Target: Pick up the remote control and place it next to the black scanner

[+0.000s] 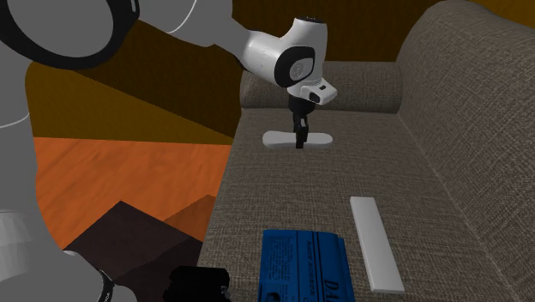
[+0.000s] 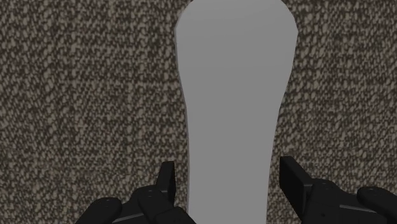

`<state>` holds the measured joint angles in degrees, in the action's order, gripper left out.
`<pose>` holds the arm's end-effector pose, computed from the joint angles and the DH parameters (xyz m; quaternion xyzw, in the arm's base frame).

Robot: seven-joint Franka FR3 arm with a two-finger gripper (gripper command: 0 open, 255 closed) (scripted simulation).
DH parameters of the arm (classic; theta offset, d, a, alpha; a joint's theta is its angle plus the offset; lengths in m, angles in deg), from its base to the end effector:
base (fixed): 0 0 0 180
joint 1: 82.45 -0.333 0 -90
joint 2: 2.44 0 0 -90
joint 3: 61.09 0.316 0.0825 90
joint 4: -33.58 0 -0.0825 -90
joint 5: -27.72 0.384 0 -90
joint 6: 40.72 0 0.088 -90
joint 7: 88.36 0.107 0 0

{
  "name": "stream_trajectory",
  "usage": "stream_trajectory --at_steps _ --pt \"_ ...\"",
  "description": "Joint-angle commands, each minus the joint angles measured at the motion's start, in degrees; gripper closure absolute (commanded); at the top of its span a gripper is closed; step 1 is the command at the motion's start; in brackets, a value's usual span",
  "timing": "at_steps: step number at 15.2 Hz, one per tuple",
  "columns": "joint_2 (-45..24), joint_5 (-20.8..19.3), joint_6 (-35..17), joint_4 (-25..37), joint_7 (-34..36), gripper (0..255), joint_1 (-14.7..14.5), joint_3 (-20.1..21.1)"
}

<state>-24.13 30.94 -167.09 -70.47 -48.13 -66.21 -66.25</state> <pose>0.6004 -0.2288 0.3336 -0.8519 0.5236 -0.0054 0.0071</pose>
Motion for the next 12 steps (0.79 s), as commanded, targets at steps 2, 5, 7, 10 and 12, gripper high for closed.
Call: stream_trajectory --at_steps 2,5,7,10,12 --pt "-0.01 0.00 0.00 0.00 0.00 255 0.00 0.00" --pt "-0.02 0.00 0.00 0.01 0.01 255 0.00 0.00" --pt "-0.01 0.00 0.00 0.00 0.01 255 0.00 0.00" --pt "0.74 -0.11 1.27 0.52 0.08 255 -0.02 -0.05" --pt "1.44 -0.21 2.56 1.12 0.16 255 -0.05 -0.09"
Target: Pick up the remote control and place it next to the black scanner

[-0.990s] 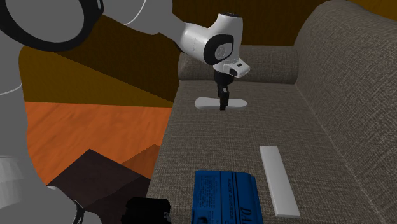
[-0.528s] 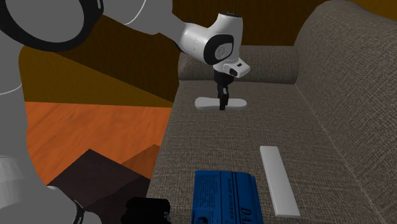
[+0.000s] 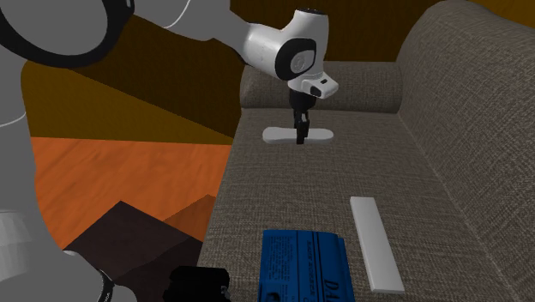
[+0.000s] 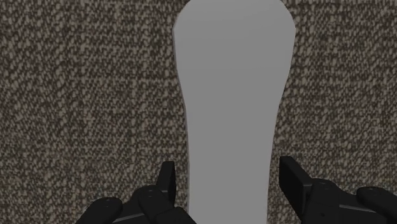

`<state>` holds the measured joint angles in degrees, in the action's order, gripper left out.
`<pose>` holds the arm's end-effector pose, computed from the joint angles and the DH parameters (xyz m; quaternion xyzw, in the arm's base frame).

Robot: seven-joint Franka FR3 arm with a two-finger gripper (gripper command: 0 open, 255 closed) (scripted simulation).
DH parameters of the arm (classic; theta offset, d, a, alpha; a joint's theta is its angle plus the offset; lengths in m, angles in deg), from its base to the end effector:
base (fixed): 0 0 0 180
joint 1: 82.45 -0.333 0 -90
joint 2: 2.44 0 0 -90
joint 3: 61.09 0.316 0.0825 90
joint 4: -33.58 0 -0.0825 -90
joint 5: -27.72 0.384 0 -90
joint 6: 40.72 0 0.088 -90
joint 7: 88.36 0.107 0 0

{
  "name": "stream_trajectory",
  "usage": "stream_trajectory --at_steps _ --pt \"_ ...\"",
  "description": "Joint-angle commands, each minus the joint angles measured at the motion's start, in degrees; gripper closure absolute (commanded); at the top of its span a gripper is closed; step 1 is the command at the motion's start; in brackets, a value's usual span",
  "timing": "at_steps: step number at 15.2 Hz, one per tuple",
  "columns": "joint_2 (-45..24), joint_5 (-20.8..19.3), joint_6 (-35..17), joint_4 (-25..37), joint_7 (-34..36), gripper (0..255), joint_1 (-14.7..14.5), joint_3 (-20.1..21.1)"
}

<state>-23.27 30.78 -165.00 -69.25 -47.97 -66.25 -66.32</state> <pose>0.6018 -0.2293 0.3497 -0.8518 0.5238 -0.0053 0.0069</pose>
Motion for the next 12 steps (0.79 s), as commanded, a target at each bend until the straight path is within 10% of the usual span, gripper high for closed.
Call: stream_trajectory --at_steps 1,12 --pt "0.94 -0.10 1.12 0.19 0.04 255 -0.01 -0.05" --pt "3.97 -0.55 8.53 4.59 0.39 255 -0.09 -0.21"
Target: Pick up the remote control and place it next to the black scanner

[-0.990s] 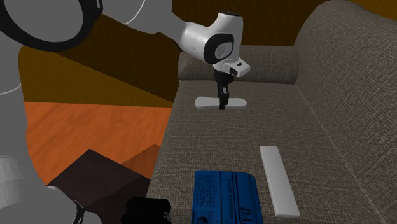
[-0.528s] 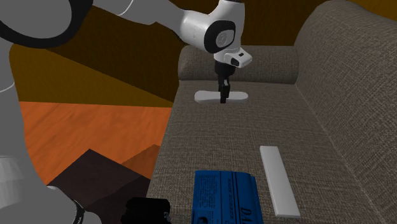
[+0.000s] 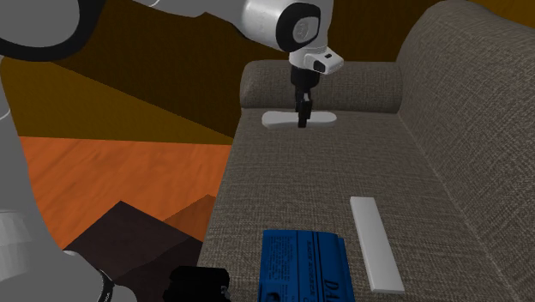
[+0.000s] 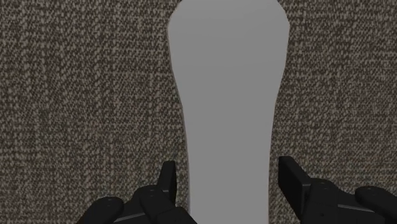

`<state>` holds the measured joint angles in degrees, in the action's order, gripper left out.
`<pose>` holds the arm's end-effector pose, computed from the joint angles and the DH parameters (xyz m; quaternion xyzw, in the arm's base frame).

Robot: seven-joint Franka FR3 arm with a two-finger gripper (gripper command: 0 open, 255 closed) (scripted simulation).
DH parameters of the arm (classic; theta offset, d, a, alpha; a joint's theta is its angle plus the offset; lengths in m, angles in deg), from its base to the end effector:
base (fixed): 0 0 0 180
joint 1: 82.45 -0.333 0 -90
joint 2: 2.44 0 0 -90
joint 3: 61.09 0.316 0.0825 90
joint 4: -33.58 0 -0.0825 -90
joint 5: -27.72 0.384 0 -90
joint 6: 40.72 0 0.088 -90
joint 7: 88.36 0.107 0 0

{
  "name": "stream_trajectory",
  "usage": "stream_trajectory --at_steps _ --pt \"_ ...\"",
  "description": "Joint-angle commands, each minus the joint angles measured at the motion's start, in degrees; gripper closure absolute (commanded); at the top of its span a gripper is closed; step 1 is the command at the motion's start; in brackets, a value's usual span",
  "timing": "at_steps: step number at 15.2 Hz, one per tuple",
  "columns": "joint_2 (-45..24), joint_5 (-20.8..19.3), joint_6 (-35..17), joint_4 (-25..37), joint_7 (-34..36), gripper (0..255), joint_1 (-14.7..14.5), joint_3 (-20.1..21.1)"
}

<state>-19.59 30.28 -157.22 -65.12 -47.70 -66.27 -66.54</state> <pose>0.6002 -0.2300 0.4122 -0.8518 0.5237 -0.0053 0.0070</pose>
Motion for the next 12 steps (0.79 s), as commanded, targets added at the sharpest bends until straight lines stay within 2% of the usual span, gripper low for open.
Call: stream_trajectory --at_steps 1,12 --pt "0.50 -0.09 1.44 0.94 0.15 255 -0.07 0.00" --pt "2.09 -0.34 9.33 7.25 0.39 255 -0.05 -0.09"
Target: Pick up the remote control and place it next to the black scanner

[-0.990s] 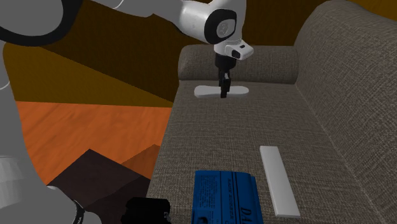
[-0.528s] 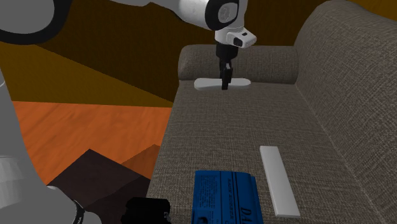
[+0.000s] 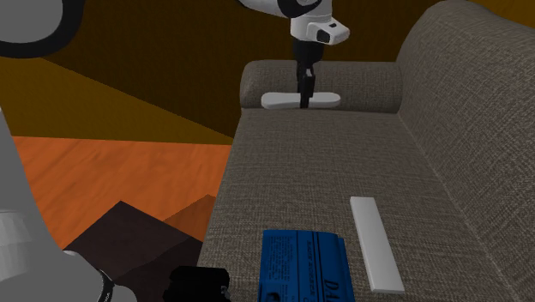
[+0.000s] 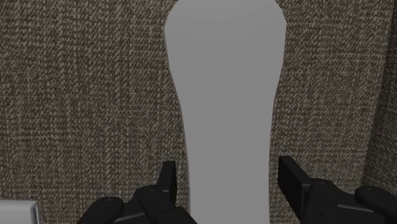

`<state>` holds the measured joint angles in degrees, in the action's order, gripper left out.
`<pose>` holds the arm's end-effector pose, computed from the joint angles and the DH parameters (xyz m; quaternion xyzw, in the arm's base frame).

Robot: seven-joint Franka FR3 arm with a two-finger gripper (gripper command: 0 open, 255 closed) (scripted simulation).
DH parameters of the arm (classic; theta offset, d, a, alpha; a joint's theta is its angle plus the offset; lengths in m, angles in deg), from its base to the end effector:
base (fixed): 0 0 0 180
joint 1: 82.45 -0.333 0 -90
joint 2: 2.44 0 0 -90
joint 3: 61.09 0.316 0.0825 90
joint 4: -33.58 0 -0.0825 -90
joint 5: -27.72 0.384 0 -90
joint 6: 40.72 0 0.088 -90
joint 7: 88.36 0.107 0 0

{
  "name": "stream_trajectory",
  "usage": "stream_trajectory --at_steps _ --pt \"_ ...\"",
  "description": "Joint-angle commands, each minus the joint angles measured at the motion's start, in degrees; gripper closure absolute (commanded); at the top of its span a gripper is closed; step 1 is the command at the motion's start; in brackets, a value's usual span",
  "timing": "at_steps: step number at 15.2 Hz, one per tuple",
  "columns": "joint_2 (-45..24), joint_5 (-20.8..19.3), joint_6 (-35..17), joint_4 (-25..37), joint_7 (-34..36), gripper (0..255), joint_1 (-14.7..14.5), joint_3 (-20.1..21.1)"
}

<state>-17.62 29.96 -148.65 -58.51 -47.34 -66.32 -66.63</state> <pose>0.6004 -0.2292 0.4759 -0.8519 0.5237 -0.0053 0.0070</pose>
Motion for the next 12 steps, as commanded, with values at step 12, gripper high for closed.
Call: stream_trajectory --at_steps 12 --pt "0.05 -0.07 10.04 10.00 0.19 255 0.14 -0.07"
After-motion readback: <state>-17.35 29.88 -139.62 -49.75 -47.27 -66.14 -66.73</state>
